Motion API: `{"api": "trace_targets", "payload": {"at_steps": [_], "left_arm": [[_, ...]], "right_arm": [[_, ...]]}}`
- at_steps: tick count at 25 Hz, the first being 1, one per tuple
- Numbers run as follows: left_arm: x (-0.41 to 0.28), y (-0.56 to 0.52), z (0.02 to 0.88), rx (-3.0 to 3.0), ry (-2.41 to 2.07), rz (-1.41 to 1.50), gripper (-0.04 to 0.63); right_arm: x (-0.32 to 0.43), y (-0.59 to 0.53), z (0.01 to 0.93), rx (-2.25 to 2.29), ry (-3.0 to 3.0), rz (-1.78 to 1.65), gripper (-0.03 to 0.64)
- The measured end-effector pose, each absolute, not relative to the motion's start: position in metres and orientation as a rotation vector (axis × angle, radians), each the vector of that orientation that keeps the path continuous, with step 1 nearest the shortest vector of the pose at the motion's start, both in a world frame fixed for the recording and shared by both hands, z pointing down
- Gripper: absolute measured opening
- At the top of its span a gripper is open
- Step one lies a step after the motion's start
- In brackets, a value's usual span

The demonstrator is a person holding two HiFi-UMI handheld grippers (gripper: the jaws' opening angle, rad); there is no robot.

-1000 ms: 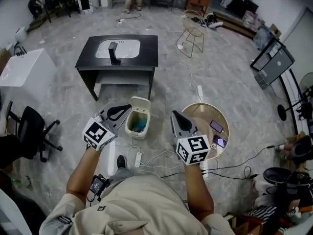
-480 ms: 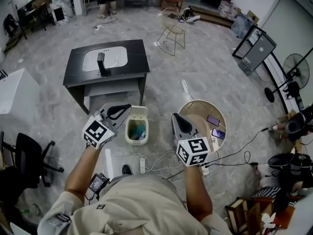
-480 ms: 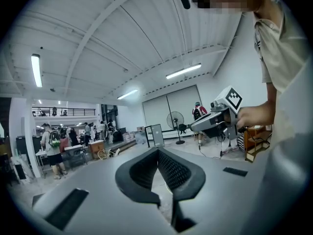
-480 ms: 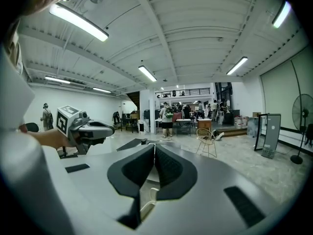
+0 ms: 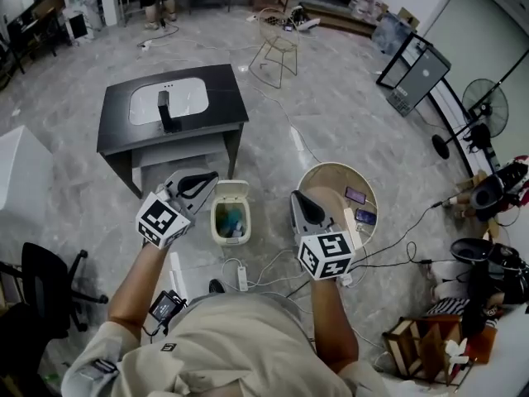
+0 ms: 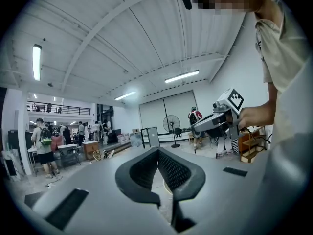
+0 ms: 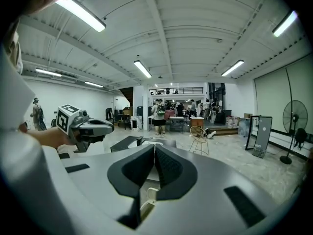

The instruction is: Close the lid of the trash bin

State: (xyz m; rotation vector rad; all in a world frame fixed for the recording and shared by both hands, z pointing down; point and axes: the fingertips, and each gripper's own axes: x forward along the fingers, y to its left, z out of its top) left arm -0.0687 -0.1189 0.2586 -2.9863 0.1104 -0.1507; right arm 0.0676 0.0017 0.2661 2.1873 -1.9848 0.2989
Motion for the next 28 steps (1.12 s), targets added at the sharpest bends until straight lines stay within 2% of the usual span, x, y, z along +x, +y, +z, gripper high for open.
{"api": "trace_targets", "payload": {"at_steps": [16, 28], "left_arm": [[-0.084, -0.168, 0.307, -3.021, 0.166, -0.245, 0.017], [-0.034, -0.198, 0.332, -3.029, 0.359, -0.415, 0.017]], "right_arm": [[0.067, -0.045, 0.299, 2.148, -1.992, 0.376, 0.025], [0.141, -0.086, 0.323, 2.008, -2.125, 0.474, 0.025]]}}
